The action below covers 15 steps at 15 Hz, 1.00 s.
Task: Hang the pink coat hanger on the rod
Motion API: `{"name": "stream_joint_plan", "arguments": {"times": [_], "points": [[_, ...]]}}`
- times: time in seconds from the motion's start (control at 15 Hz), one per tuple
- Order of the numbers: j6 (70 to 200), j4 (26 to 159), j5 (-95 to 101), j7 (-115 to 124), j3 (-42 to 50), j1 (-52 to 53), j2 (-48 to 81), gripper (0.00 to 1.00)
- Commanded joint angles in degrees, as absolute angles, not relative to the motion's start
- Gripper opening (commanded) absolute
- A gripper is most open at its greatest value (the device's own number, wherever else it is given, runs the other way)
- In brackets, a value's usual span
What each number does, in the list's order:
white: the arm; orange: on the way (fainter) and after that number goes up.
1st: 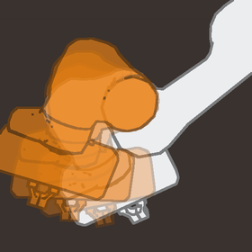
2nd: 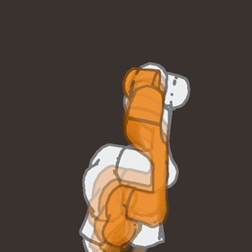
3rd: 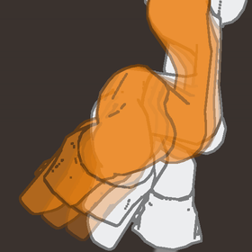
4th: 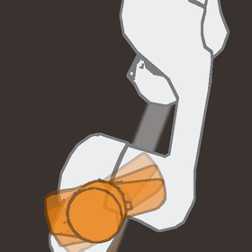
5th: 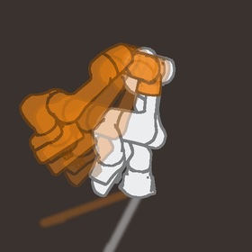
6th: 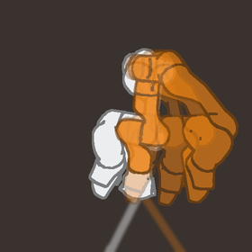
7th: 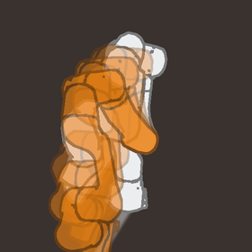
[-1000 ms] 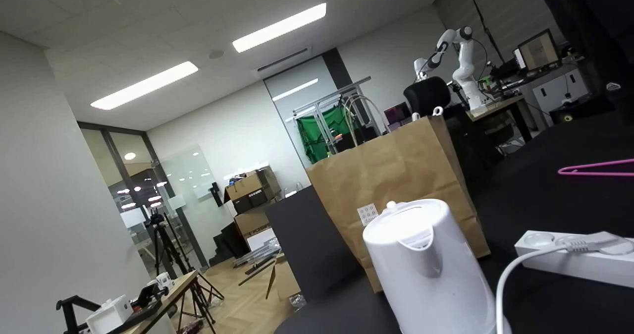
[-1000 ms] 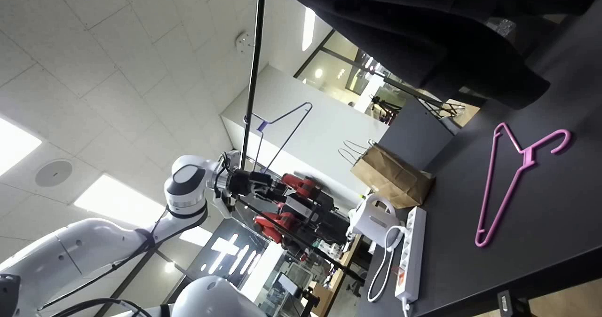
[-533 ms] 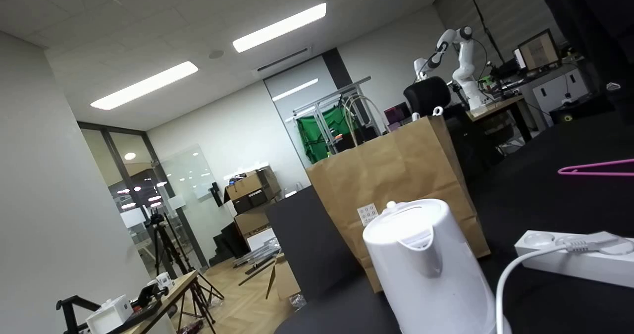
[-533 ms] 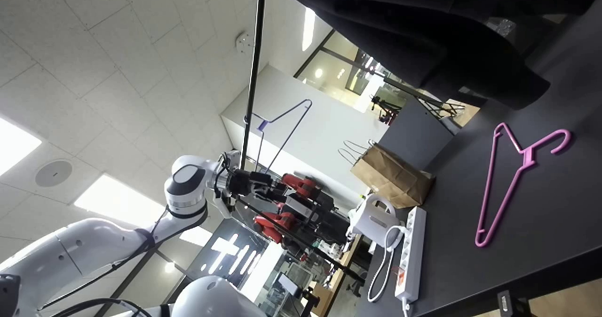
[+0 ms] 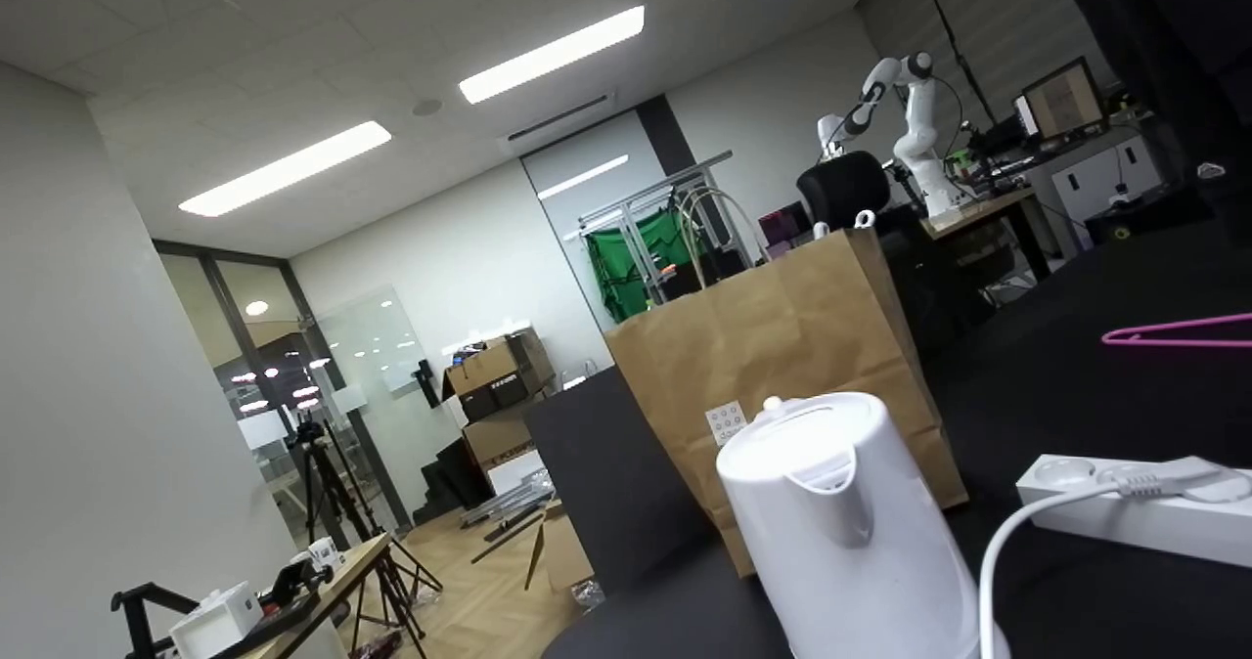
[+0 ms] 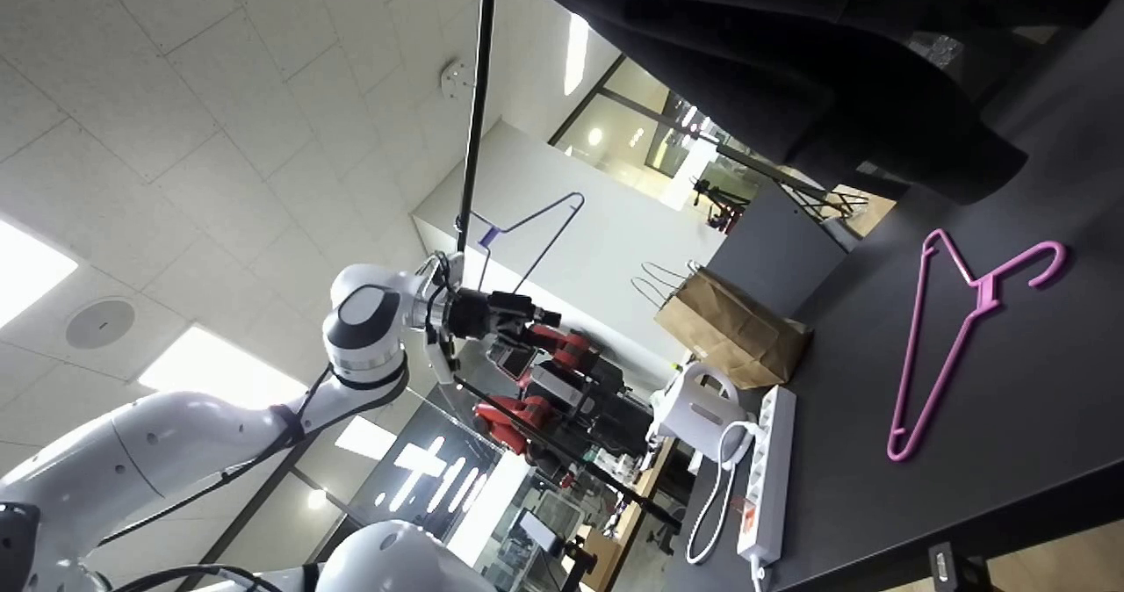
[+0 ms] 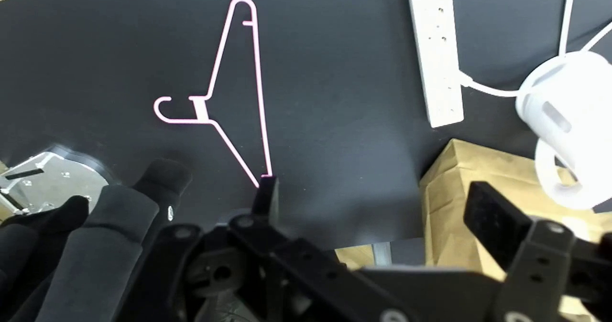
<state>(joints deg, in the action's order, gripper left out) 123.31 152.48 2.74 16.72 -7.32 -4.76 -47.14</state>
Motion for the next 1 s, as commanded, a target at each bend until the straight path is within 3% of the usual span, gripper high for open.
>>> {"name": "stream_joint_plan", "arguments": {"times": [0.0, 0.2, 0.27, 0.93], "points": [[129.19, 153.38, 4.2, 13.84, -0.71, -9.73, -42.14, 1.0], [130.11, 151.94, 3.41, 10.72, 4.8, -13.31, -35.93, 1.0], [129.75, 153.7, 3.47, 11.49, 2.56, -12.29, -40.07, 1.0], [132.4, 154.02, 3.06, 10.78, 3.49, -12.98, -38.54, 1.0]]}}
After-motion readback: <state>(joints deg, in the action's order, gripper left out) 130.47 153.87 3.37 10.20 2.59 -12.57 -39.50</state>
